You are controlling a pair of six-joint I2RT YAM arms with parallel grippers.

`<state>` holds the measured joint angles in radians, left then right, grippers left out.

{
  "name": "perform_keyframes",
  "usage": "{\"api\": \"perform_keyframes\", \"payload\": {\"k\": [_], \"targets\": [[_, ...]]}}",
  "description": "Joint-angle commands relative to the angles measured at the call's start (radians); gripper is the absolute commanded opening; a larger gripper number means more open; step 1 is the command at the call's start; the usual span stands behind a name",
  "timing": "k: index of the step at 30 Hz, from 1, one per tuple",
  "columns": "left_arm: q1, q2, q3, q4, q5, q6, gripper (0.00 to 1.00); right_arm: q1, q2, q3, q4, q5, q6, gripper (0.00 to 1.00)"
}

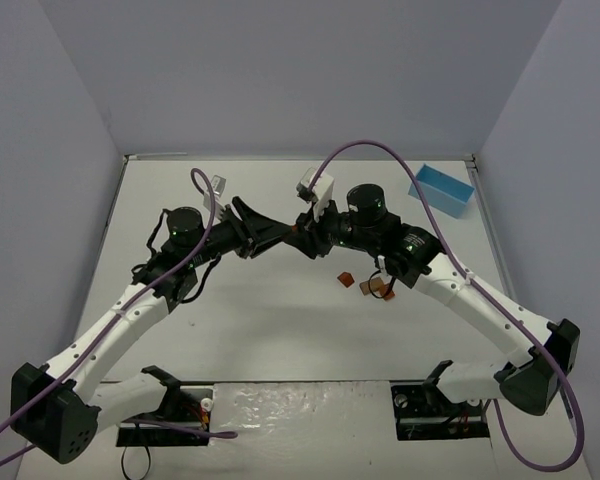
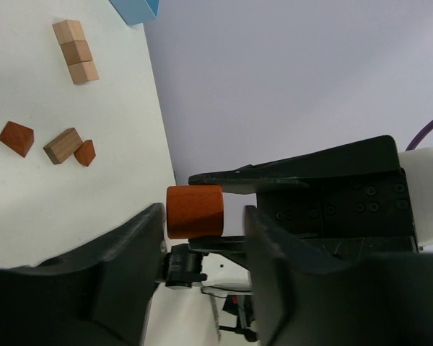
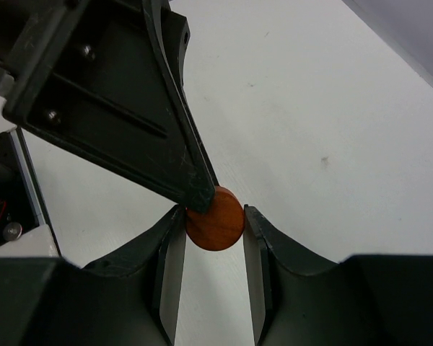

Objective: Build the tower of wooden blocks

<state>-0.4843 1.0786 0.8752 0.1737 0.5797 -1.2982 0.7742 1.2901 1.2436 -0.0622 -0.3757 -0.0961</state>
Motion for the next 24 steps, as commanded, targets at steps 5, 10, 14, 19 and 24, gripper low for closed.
{"api": "perform_keyframes", "payload": {"k": [5,10,14,19,24], "targets": [[0.020,-0.027,0.019,0.030,-0.011,0.035,0.79,0.006,-0.090,-0.137,0.046,0.126,0.017,0.00],[0.063,-0.064,0.118,-0.278,-0.108,0.273,0.87,-0.033,-0.135,-0.232,0.036,0.238,0.071,0.00],[0.070,-0.101,0.214,-0.551,-0.303,0.544,0.90,-0.156,-0.146,-0.301,0.022,0.334,0.159,0.00],[0.074,-0.149,0.229,-0.711,-0.497,0.733,0.90,-0.290,-0.133,-0.347,0.006,0.476,0.233,0.00],[0.089,-0.187,0.177,-0.775,-0.630,0.869,0.91,-0.447,-0.079,-0.358,0.016,0.471,0.251,0.00]]}}
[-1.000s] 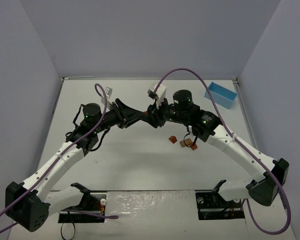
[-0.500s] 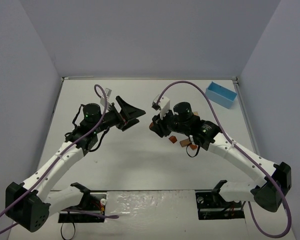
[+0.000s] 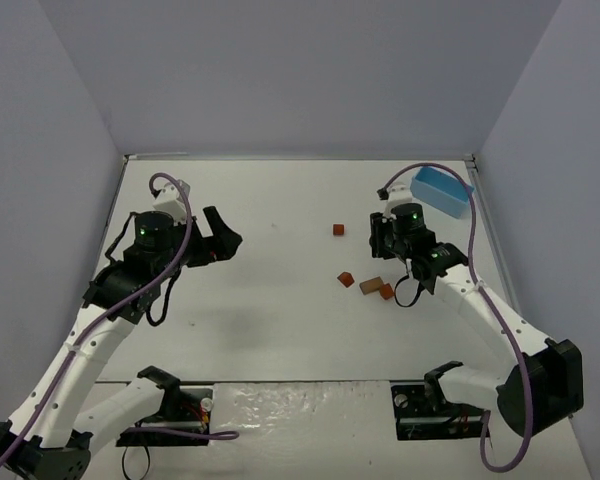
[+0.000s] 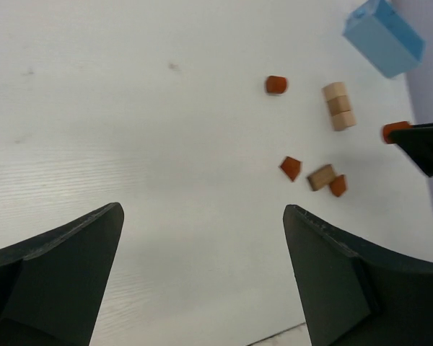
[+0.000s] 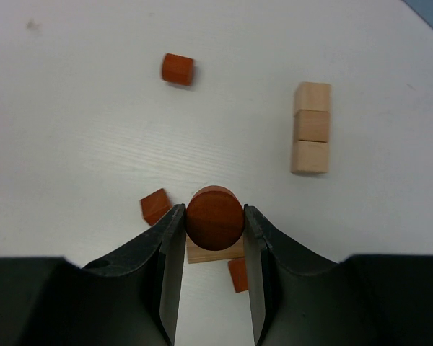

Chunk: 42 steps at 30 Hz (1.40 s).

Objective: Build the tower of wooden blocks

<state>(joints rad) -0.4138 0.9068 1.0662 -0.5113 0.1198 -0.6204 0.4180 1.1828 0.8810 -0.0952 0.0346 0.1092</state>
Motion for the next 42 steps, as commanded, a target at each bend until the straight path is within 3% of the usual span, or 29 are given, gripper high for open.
{"api": "perform_keyframes", "payload": {"k": [1,12,20,42], "targets": [[0.025,-0.021,-0.021,-0.098,-0.178,0.210,0.93,-0.105,0.039,0.004,0.056,0.056,0.041,0.00],[0.082,-0.058,-0.128,-0.088,-0.294,0.392,0.97,-0.275,0.127,-0.031,0.157,-0.033,0.011,0.00],[0.083,-0.072,-0.253,0.000,-0.299,0.373,0.97,-0.283,0.230,0.010,0.217,-0.104,-0.048,0.00],[0.083,-0.035,-0.246,0.021,-0.352,0.406,0.97,-0.294,0.516,0.247,0.268,-0.104,-0.141,0.00]]}}
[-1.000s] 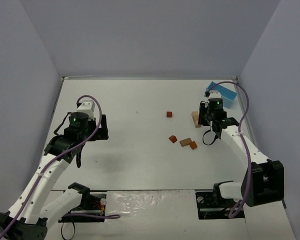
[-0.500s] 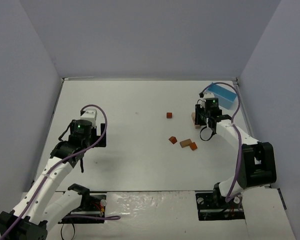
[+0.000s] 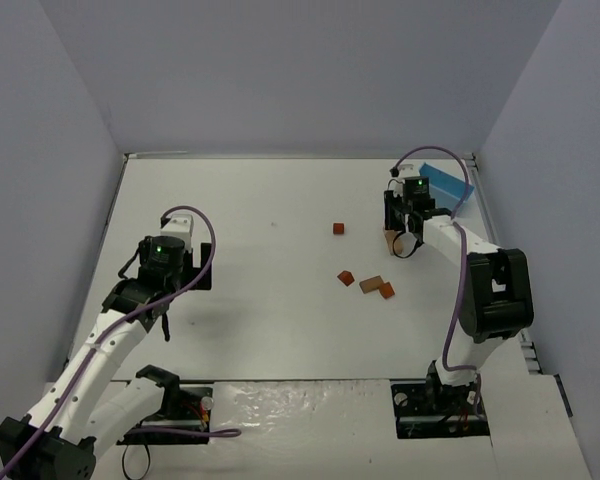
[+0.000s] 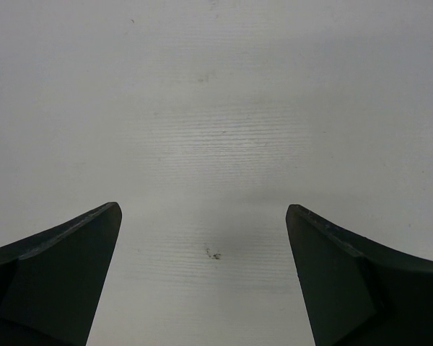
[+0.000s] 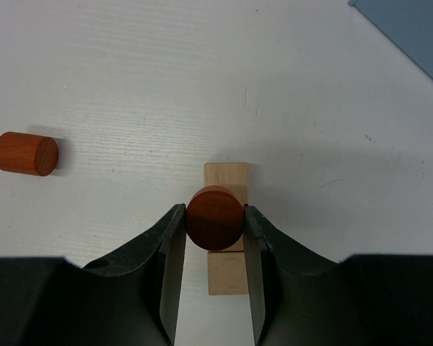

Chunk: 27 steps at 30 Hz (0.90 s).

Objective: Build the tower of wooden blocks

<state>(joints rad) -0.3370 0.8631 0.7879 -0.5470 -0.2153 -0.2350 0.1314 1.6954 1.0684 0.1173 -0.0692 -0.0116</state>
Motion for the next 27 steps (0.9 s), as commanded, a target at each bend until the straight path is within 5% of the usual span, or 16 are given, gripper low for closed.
{"api": "perform_keyframes", "payload": {"k": [1,27], "targets": [[0.006,0.012,0.033,0.058,-0.015,0.022,0.97,-0.007,0.007,0.062,0.056,0.002,-0.021,0.00],[0.006,0.034,0.037,0.058,-0.002,0.024,0.97,-0.021,0.073,0.083,0.055,0.000,-0.029,0.00]]}}
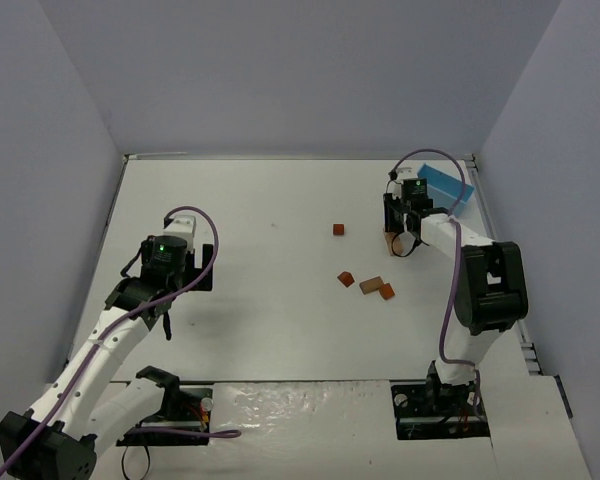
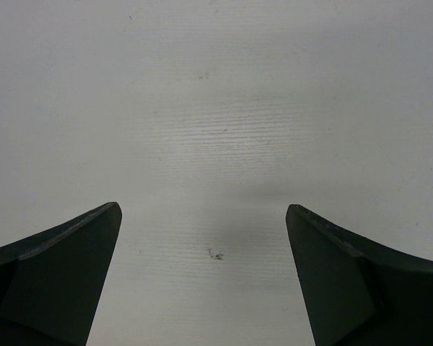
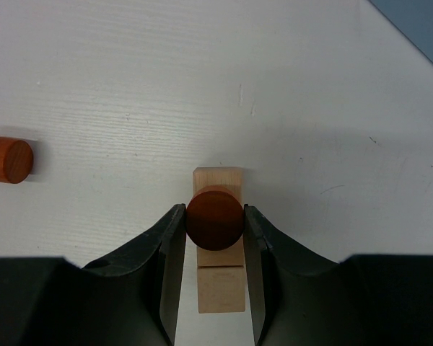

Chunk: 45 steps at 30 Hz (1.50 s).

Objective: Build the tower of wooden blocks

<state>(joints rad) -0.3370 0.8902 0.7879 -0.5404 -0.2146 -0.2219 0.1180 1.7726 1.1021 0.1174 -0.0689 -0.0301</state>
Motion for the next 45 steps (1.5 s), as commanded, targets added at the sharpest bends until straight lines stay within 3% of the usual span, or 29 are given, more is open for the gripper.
{"api": "perform_keyframes", "payload": {"k": [1,30,45], "targets": [[0.006,0.007,0.037,0.051,-0.003,0.011,0.97,-0.008,-0.004,0.051,0.056,-0.001,-0.010,0.00],[0.006,0.008,0.037,0.051,0.003,0.015,0.97,-0.009,0.041,0.051,0.061,-0.002,-0.004,0.00],[0.006,0.009,0.037,0.053,0.007,0.015,0.97,-0.009,0.007,0.028,0.062,0.007,-0.001,0.07]]}}
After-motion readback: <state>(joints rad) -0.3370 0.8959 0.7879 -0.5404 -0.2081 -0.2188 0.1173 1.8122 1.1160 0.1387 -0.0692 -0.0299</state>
